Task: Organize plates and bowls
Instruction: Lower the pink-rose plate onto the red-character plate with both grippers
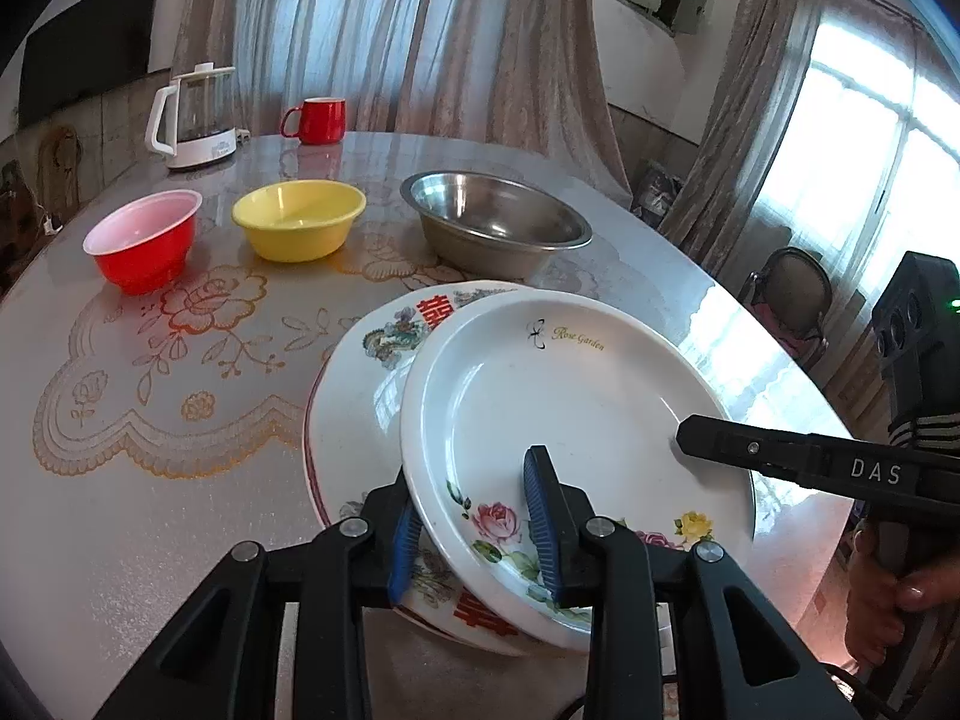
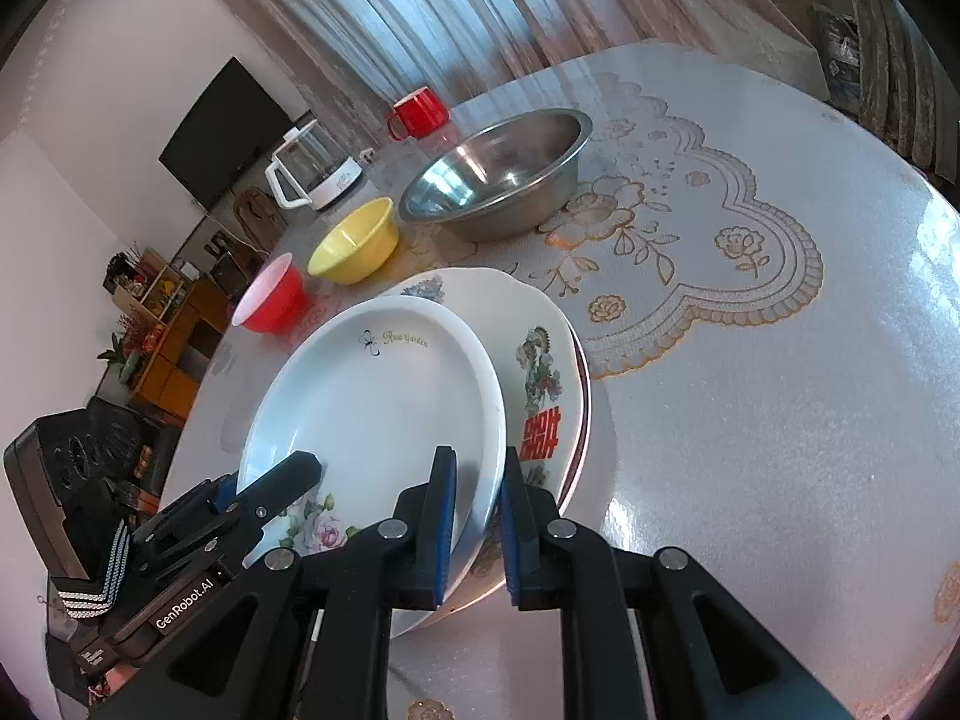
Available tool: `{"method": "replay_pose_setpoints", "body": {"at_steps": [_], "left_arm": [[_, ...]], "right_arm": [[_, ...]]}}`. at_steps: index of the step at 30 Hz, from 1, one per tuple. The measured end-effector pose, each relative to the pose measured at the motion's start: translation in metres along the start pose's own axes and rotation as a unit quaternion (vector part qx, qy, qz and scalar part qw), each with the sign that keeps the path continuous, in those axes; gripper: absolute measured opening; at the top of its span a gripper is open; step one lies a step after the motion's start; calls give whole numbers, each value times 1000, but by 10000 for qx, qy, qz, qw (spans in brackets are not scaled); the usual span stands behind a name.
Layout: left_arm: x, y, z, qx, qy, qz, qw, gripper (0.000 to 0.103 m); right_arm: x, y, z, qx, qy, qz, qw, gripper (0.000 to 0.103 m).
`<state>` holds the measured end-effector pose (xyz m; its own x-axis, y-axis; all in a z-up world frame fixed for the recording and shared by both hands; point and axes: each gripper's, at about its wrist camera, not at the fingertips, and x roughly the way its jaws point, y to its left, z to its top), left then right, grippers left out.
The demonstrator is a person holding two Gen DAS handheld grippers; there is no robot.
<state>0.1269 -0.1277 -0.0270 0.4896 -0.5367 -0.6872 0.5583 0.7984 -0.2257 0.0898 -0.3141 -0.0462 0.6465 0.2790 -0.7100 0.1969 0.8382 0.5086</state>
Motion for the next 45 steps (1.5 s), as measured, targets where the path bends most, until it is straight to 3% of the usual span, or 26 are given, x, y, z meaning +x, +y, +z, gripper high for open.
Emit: {"method": "replay_pose_setpoints", "body": {"at_steps": [23, 33, 45], "left_arm": [[10, 3, 4, -20, 69, 251, 9997, 35], [13, 2, 10, -66, 273, 311, 9991, 36], [12, -1, 12, -66, 425, 319, 9986, 46]], "right_arm": [[13, 12, 10, -274, 147, -510, 9982, 15], [17, 11, 17, -191, 282, -580, 9977, 16], [19, 17, 19, -175, 321, -731, 9967, 20]]}}
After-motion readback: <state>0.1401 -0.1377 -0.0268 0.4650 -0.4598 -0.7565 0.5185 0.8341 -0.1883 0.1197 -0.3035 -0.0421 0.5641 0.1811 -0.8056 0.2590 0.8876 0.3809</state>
